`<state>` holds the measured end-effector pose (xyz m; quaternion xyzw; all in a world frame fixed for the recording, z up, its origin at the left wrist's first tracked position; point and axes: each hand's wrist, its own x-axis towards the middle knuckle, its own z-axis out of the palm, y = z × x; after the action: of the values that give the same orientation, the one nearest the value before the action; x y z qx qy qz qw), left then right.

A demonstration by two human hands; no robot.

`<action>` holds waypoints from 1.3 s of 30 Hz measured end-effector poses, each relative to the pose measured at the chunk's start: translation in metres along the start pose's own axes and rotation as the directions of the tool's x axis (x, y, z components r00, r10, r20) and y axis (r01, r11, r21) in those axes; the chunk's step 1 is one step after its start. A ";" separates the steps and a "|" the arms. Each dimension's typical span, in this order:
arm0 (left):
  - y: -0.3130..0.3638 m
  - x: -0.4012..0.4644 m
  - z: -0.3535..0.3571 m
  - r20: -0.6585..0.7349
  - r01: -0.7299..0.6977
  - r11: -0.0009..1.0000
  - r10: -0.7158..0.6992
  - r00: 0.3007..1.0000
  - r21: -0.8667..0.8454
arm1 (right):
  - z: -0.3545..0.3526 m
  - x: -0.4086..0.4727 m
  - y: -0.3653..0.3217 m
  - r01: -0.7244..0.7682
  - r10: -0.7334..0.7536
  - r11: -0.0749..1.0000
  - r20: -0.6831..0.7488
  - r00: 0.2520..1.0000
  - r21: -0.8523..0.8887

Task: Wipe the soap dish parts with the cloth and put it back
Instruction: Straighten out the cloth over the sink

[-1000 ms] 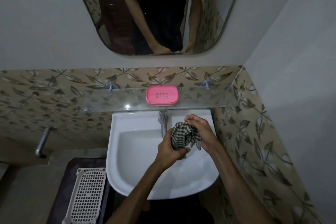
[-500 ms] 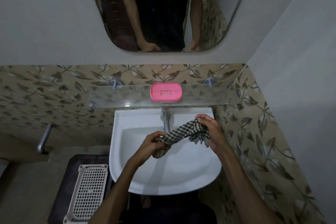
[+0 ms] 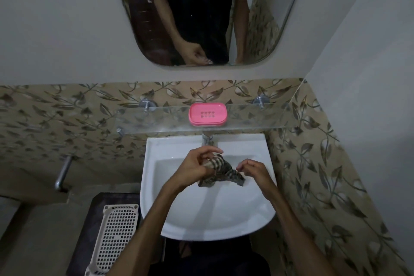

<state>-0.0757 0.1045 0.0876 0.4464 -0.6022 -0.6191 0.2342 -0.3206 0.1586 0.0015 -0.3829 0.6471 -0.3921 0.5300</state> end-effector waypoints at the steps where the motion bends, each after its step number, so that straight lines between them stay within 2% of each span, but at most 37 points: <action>1: 0.007 0.001 0.002 0.054 -0.022 0.997 0.018 0.998 0.080 | 0.003 -0.001 -0.002 0.025 -0.025 1.000 0.014 1.000 -0.001; 4: 0.031 0.005 0.006 0.178 -0.087 0.965 0.043 0.983 0.246 | 0.014 0.000 -0.018 0.085 -0.088 0.996 0.130 0.988 0.029; 7: 0.054 0.007 0.000 0.245 -0.139 0.938 0.061 0.968 0.316 | 0.031 0.001 -0.041 0.105 -0.124 0.991 0.279 0.952 0.082; 10: 0.071 0.007 -0.011 0.222 -0.163 0.922 0.087 0.971 0.351 | 0.042 0.004 -0.049 0.127 -0.136 0.991 0.431 0.892 0.051; 12: 0.077 0.006 -0.020 0.157 -0.171 0.896 0.116 0.981 0.409 | 0.044 0.006 -0.049 0.074 -0.099 0.995 0.478 0.873 0.072; 16: 0.075 -0.003 -0.037 0.087 -0.173 0.895 0.151 0.985 0.412 | 0.034 0.007 -0.039 -0.031 -0.012 0.996 0.483 0.875 0.081; 20: 0.067 -0.015 -0.050 0.056 -0.128 0.897 0.116 0.992 0.424 | 0.015 0.006 -0.027 0.021 -0.003 0.999 0.430 0.903 -0.037; 22: 0.062 -0.019 -0.052 0.033 -0.103 0.889 0.098 0.995 0.446 | 0.008 0.003 -0.024 0.075 -0.041 0.995 0.387 0.921 -0.073; 26: 0.050 -0.022 -0.053 -0.011 -0.025 0.868 0.035 0.999 0.496 | 0.004 -0.007 -0.021 0.266 -0.234 0.957 0.231 0.944 -0.118; 28: 0.046 -0.022 -0.051 -0.040 0.031 0.845 -0.011 0.999 0.534 | 0.004 -0.009 -0.019 0.294 -0.264 0.947 0.209 0.941 -0.127; 35: 0.032 -0.020 -0.046 -0.033 0.067 0.725 -0.061 0.998 0.685 | -0.002 -0.010 -0.025 0.215 -0.146 0.961 0.341 0.929 -0.174; 39: 0.032 -0.017 -0.042 -0.058 0.069 0.758 -0.041 0.997 0.649 | 0.000 -0.018 -0.031 0.177 -0.103 0.976 0.451 0.886 -0.123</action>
<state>-0.0407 0.0907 0.1283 0.5295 -0.7613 -0.3696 0.0586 -0.3151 0.1629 0.0372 -0.5493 0.5099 -0.2786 0.6006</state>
